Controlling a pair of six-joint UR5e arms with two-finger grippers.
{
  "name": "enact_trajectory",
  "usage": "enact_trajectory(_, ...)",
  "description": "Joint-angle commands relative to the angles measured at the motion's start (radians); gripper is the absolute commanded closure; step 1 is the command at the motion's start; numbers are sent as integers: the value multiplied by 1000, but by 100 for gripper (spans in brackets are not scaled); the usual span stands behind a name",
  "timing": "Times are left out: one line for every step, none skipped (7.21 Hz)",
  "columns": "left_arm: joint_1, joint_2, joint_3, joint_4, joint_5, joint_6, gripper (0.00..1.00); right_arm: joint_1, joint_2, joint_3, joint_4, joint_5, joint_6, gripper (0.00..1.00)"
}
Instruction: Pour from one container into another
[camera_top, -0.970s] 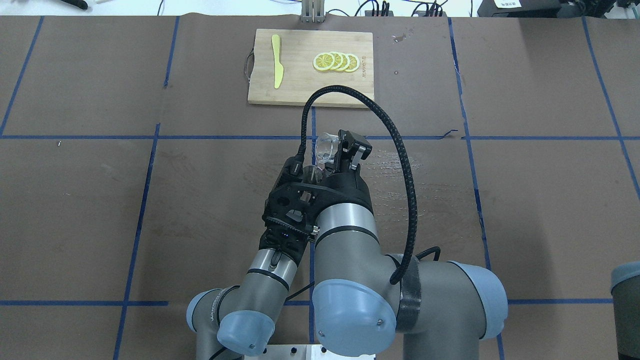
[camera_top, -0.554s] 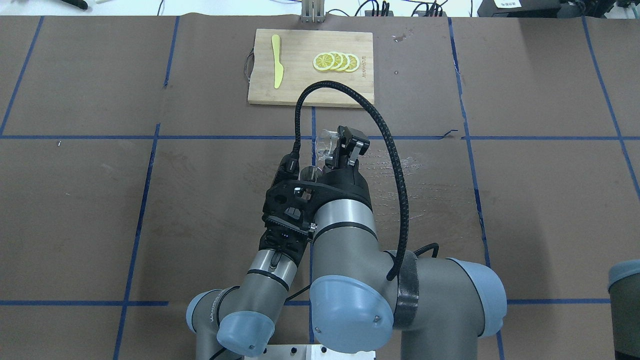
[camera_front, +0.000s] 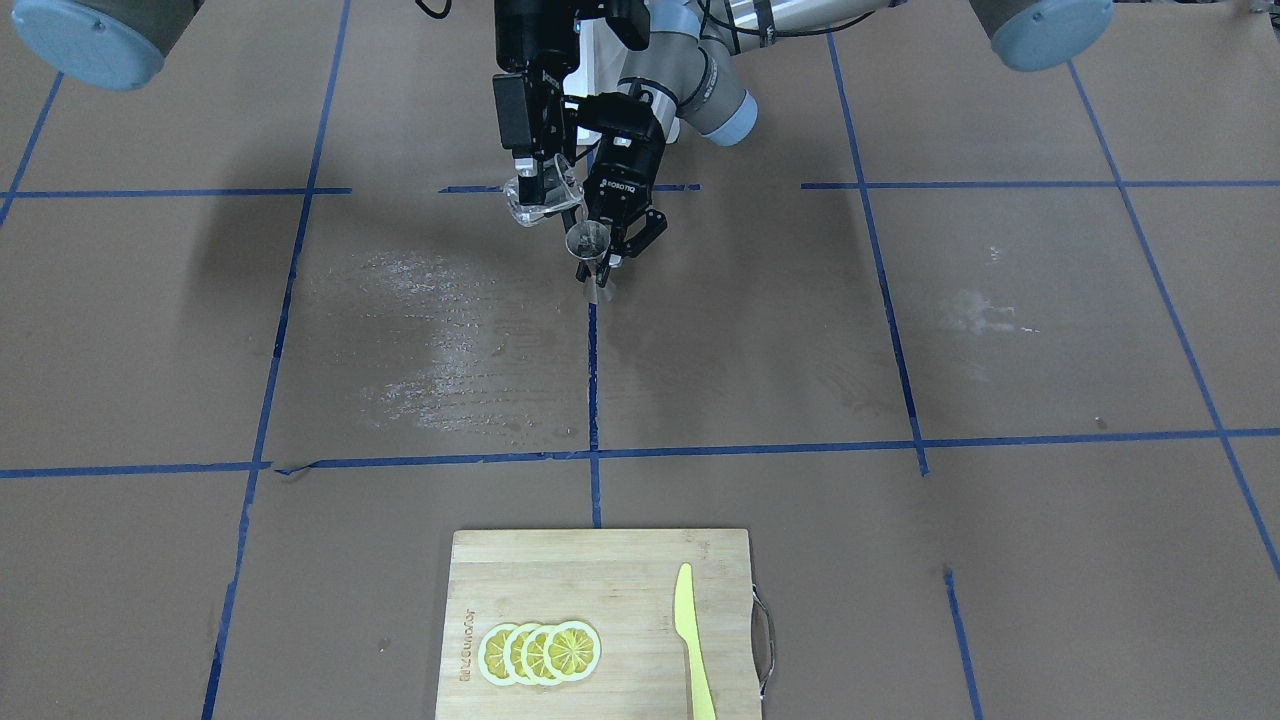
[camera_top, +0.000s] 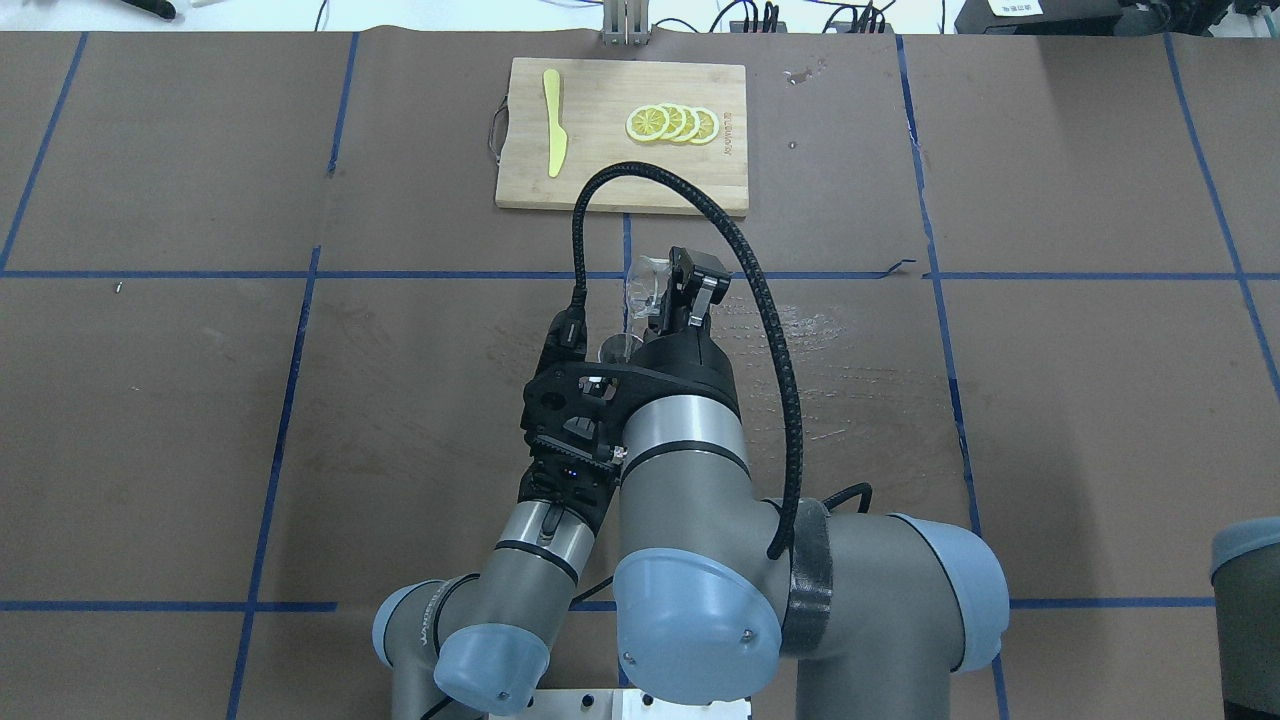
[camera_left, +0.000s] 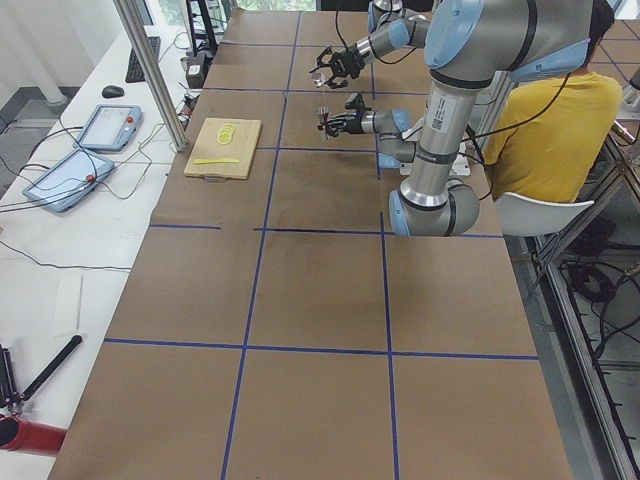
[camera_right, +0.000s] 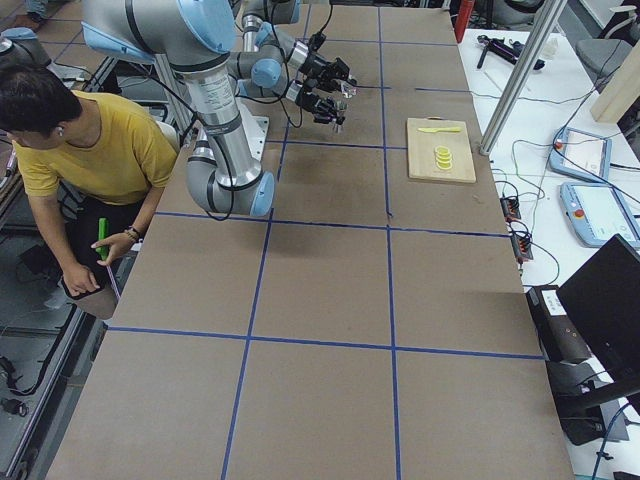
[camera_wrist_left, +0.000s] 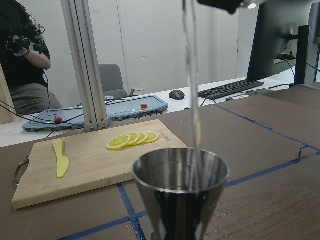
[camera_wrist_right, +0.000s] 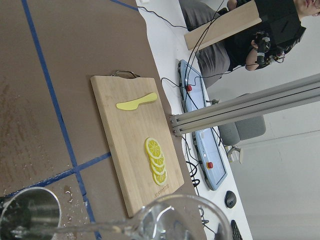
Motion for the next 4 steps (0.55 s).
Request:
enact_trajectory(1, 0, -1, 0, 0, -1, 100, 3, 5, -7, -2, -3, -42, 96)
enact_trajectory(1, 2, 0, 0, 0, 0, 100, 3, 5, -7, -2, -3, -43, 96)
enact_trajectory(1, 0, -1, 0, 0, -1, 100, 3, 5, -8, -6, -3, -58, 96)
enact_trajectory(1, 2, 0, 0, 0, 0, 100, 4, 5, -8, -6, -3, -60, 96)
